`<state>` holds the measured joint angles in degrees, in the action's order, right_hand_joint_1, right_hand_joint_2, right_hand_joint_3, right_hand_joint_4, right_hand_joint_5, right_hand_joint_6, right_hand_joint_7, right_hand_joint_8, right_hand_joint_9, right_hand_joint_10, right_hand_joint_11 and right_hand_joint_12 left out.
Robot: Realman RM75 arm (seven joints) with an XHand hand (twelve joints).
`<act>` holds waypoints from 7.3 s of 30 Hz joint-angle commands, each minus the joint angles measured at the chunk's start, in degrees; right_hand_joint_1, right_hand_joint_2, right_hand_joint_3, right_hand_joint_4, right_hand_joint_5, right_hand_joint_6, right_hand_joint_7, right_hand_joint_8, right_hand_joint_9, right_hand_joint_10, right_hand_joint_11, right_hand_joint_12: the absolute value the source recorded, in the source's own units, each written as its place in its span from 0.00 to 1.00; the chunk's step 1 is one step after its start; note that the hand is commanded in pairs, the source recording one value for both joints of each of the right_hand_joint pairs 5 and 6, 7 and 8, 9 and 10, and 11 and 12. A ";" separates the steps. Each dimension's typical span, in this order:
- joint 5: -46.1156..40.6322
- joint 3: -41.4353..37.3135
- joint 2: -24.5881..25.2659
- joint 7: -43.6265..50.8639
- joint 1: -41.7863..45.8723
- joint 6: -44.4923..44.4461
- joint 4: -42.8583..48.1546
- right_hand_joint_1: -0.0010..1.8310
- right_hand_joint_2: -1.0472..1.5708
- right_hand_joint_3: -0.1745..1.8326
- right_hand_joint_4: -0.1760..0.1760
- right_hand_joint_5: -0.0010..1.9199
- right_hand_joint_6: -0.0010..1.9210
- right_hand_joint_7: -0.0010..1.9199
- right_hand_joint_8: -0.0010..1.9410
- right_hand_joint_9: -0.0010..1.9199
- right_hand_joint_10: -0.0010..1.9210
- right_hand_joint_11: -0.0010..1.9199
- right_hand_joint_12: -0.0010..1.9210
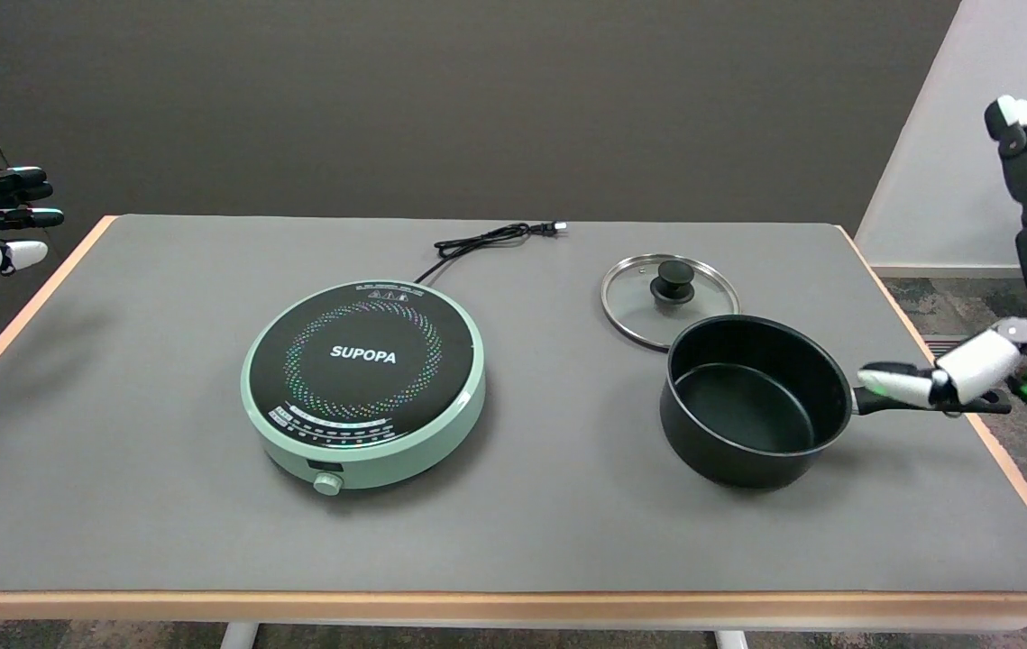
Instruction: Pick up the soup pot.
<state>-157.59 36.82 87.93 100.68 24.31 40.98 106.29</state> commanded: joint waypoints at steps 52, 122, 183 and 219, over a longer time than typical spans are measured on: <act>30.46 -0.04 -3.83 13.08 1.77 -2.64 -4.60 0.64 0.17 0.66 0.42 0.01 0.01 0.01 0.01 0.01 0.01 0.01 0.01; 58.57 7.40 -7.03 -4.30 -4.38 -23.66 -12.09 0.61 0.18 0.65 1.00 0.01 0.01 0.01 0.01 0.01 0.01 0.01 0.01; 58.09 8.47 -9.21 -4.46 -6.39 -23.86 -14.57 0.61 0.14 1.00 1.00 0.22 0.22 0.22 0.21 0.22 0.22 0.22 0.22; 57.93 8.90 -9.30 -5.35 -7.20 -24.64 -16.24 0.63 0.29 0.54 0.38 0.68 0.68 0.68 0.67 0.68 0.68 0.68 0.68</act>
<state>-99.55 45.83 78.50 96.22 17.17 16.60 89.88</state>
